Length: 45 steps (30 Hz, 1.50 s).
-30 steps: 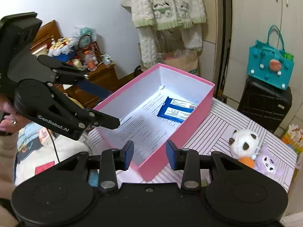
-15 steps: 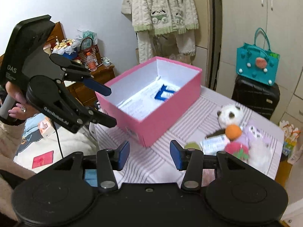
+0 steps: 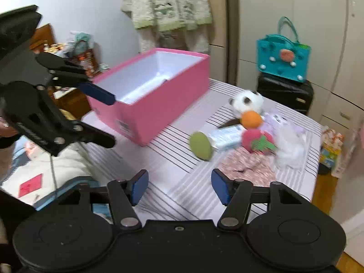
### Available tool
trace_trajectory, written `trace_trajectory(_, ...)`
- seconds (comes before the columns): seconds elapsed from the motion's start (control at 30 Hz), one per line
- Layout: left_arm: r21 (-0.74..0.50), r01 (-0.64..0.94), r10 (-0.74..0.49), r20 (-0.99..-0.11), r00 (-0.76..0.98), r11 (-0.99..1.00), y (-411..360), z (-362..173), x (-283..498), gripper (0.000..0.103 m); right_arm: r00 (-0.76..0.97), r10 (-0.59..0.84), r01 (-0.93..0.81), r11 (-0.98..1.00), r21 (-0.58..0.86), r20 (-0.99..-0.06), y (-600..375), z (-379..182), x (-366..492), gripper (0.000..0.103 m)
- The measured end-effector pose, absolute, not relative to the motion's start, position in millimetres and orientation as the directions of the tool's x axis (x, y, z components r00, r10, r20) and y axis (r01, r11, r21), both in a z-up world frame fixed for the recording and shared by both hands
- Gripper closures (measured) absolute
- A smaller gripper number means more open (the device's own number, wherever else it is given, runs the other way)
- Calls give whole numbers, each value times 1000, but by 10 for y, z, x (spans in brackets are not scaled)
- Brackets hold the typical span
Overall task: Organize soft objects
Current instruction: 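Move the left tool back to the table toward the green sponge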
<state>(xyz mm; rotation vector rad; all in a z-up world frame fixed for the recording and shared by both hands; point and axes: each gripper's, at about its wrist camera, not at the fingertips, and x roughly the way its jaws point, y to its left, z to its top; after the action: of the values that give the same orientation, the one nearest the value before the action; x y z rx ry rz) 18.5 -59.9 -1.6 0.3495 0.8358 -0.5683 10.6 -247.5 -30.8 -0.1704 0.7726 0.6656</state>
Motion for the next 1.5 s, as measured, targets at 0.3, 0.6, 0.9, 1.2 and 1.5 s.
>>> trace_trajectory(0.3,-13,601,-368,-801,472,799,-797,-431,514,27,585,427,-540,840,62,-689,-2739,-816,274,31)
trace_trajectory(0.6,14,583,-392,-726,565,812,-936,-643,642,23,692,445,-486,869,88,-568,-2990,-1126,425,16)
trace_trajectory(0.9,90,524,-318,-704,635,847,-1159,-864,825,23,737,409,-428,898,96,-539,-3089,-1369,694,11)
trace_trajectory(1.2,-2,451,-338,-667,664,892,-1091,-1128,1059,25,730,415,-471,881,40,-543,-2980,-1535,735,4)
trace_trajectory(1.5,-54,419,-349,-655,670,906,-1057,-1328,1108,29,728,362,-471,881,-41,-582,-2829,-1573,903,4)
